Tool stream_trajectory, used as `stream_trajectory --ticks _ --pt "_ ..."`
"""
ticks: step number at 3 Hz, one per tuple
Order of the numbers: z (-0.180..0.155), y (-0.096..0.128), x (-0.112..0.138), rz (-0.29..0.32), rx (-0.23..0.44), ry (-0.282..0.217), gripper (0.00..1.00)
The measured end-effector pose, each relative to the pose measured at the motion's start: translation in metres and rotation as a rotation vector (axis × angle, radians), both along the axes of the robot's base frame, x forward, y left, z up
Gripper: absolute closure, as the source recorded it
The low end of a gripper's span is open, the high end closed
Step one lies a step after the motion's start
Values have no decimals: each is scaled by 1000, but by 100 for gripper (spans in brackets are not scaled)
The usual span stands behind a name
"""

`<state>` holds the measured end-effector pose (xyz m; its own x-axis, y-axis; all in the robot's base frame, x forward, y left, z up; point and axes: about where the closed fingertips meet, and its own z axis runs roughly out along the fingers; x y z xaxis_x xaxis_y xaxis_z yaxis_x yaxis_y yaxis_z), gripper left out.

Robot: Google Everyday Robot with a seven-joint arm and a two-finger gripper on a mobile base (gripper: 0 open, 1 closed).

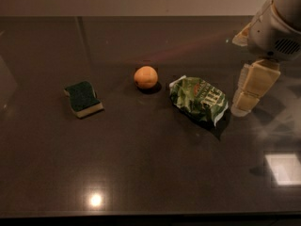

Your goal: Move orange near green jalapeno chip bag

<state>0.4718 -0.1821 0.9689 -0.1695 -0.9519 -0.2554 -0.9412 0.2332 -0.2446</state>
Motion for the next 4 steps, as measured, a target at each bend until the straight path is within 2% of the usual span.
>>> stream_trajectory --ticks 3,4 --pt "-33 86 72 103 142 23 0" --pt "-43 117 89 137 168 36 0"
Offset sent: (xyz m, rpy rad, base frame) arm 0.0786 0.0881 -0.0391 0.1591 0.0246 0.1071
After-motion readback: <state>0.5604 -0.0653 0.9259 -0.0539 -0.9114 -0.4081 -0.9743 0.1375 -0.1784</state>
